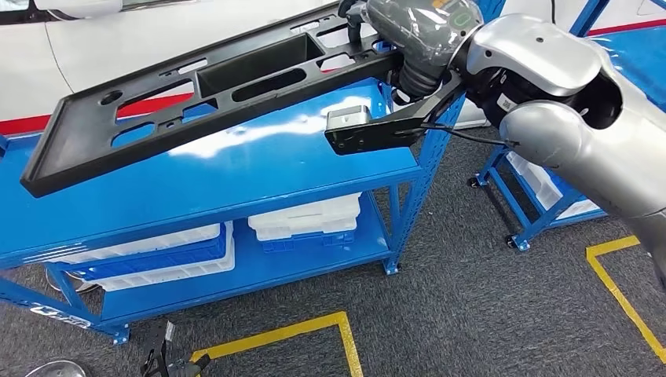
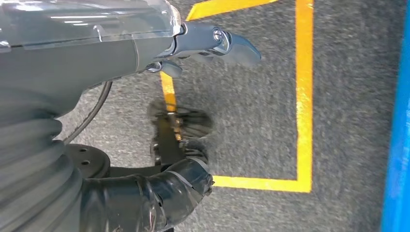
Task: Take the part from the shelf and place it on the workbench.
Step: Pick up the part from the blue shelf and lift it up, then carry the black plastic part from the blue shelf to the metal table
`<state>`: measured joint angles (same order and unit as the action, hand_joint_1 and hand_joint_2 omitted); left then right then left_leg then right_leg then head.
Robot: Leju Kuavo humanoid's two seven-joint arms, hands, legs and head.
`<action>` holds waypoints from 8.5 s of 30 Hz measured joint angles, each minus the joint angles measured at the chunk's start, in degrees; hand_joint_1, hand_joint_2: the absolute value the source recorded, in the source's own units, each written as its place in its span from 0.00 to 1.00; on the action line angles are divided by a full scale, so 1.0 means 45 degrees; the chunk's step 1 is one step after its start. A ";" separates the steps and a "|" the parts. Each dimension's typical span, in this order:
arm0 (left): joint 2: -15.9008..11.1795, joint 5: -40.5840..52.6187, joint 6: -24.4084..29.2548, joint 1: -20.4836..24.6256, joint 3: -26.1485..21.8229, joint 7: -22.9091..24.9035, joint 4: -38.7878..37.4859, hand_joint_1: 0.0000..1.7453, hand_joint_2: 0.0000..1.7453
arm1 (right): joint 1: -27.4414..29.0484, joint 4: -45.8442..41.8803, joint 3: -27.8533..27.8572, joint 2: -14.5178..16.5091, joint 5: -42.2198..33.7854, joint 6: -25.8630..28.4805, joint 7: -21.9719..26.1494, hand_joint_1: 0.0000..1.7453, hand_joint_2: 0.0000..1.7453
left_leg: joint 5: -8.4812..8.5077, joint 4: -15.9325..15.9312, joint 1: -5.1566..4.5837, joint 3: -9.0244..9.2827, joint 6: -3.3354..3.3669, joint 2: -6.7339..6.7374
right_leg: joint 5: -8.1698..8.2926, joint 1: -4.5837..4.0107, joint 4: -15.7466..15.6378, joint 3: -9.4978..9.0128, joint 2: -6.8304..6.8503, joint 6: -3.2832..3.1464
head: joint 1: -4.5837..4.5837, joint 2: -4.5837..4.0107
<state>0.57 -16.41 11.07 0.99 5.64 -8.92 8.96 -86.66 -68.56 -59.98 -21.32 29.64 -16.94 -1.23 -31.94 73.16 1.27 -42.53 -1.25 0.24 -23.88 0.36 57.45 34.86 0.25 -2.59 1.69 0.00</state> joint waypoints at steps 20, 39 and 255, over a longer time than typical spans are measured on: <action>0.0071 0.0057 0.0160 0.0071 0.0011 0.0004 0.0000 0.00 1.00 | 0.0029 0.0405 -0.0233 0.0106 -0.0091 0.0027 0.0022 1.00 1.00 | 0.2395 -0.3366 -0.0412 0.0905 0.0900 -0.0048 | -0.0987 -0.0528 0.1474 -0.0513 -0.0051 -0.0266 | 0.0003 0.0001; -0.0052 0.0617 -0.0215 0.0214 0.0367 0.0315 0.0000 0.00 1.00 | -0.0781 0.4921 -0.0880 0.3840 0.1589 -0.0475 -0.0498 1.00 1.00 | 0.1038 -0.3185 0.0196 0.2106 -0.0235 -0.0105 | 0.1036 0.0055 0.0323 0.1353 0.0015 0.0455 | 0.0017 0.0000; -0.0256 0.0729 0.0181 0.0037 0.0748 0.0363 -0.0090 0.00 1.00 | -0.2547 0.6166 0.1766 -0.4671 0.2215 -0.1735 -0.1965 1.00 1.00 | 0.0822 -0.3051 -0.0075 0.2038 0.0620 -0.0936 | 0.0135 0.0117 0.0433 0.0784 -0.2036 0.0747 | -0.0295 0.0000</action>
<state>-0.58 -13.13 11.88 1.16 9.01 -7.29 8.56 -98.12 -40.82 -52.03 -42.34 39.60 -24.75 -10.08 -28.24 59.43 0.93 -33.36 1.54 -3.97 -23.27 0.89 59.40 38.39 -8.91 0.77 0.37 0.00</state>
